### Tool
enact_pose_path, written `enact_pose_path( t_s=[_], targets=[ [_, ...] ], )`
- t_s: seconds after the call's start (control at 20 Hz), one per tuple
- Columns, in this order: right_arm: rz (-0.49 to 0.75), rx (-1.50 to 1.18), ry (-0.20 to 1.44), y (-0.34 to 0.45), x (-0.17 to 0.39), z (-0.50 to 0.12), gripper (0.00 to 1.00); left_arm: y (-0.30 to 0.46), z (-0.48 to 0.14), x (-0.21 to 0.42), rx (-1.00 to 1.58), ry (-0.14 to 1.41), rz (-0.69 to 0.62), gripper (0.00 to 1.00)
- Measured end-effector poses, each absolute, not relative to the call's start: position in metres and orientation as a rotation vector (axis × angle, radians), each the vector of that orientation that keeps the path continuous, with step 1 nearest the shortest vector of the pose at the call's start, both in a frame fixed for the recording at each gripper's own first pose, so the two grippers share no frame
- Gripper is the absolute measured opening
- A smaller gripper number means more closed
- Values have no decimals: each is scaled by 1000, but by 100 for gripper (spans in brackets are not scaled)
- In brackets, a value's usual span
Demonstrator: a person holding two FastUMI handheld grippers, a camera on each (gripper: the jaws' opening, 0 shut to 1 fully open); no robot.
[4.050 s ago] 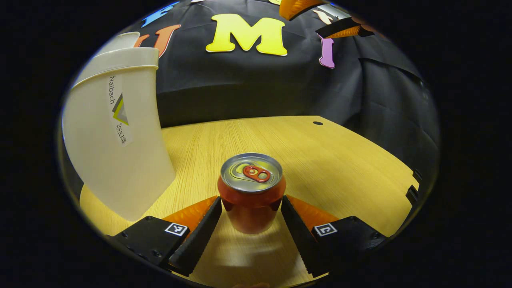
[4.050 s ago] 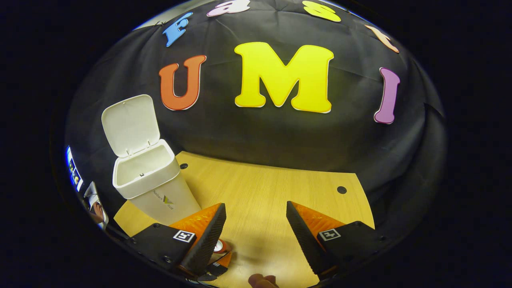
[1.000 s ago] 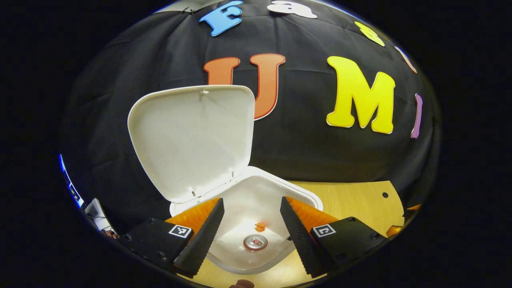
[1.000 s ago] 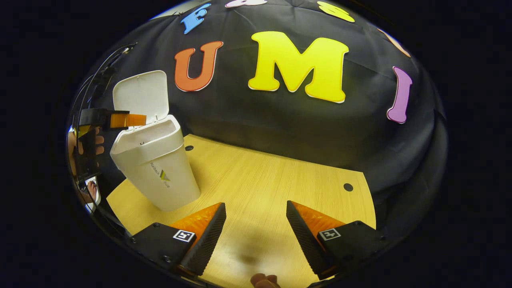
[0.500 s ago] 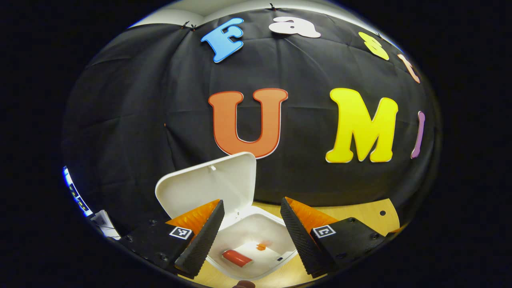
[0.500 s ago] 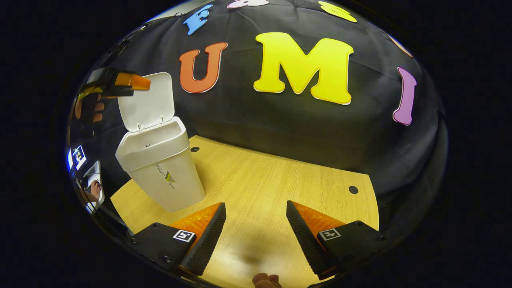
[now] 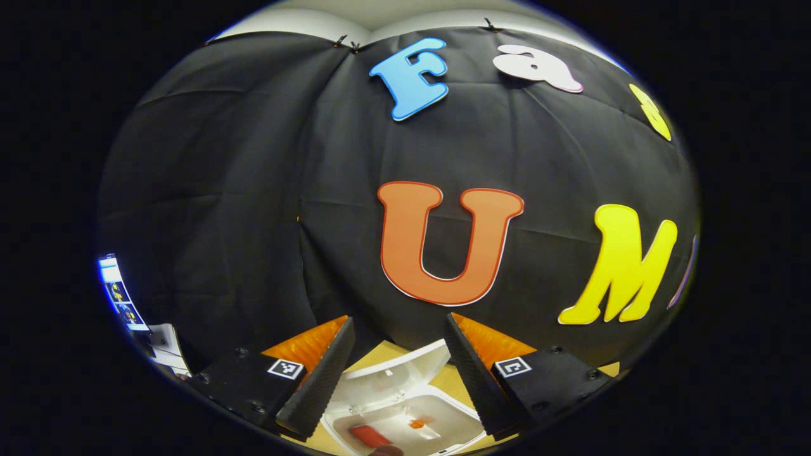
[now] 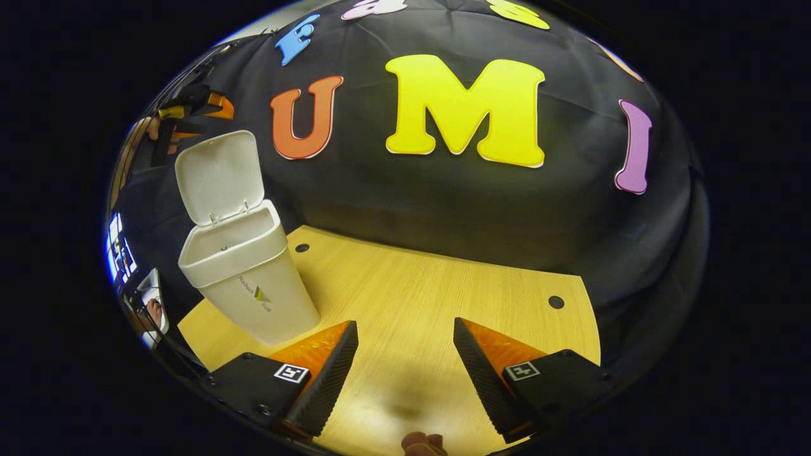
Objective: Press the lid of the desktop garbage bin to open it, pick up the crumpled paper on the desktop and throw it into the bin, then pick up the pop can on the desktop and drop it into the bin, and finally close the garbage bin lid.
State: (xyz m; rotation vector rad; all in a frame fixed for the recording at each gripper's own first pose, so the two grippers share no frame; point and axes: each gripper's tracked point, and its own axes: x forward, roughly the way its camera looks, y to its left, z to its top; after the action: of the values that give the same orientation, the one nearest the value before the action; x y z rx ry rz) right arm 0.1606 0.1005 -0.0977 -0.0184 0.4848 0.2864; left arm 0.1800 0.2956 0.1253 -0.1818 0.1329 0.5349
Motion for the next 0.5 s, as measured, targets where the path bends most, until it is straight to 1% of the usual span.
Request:
enact_pose_path(
  t_s=[0.1, 0.3, 0.5],
  targets=[
    [271, -15, 490, 92, 162, -101, 96, 306, 111, 188, -219, 167, 566, 94],
    [241, -13, 506, 81, 164, -108, 96, 316, 92, 197, -293, 221, 578, 96],
    [242, -19, 506, 78, 158, -103, 96, 307, 89, 196, -307, 223, 571, 97]
  ],
)
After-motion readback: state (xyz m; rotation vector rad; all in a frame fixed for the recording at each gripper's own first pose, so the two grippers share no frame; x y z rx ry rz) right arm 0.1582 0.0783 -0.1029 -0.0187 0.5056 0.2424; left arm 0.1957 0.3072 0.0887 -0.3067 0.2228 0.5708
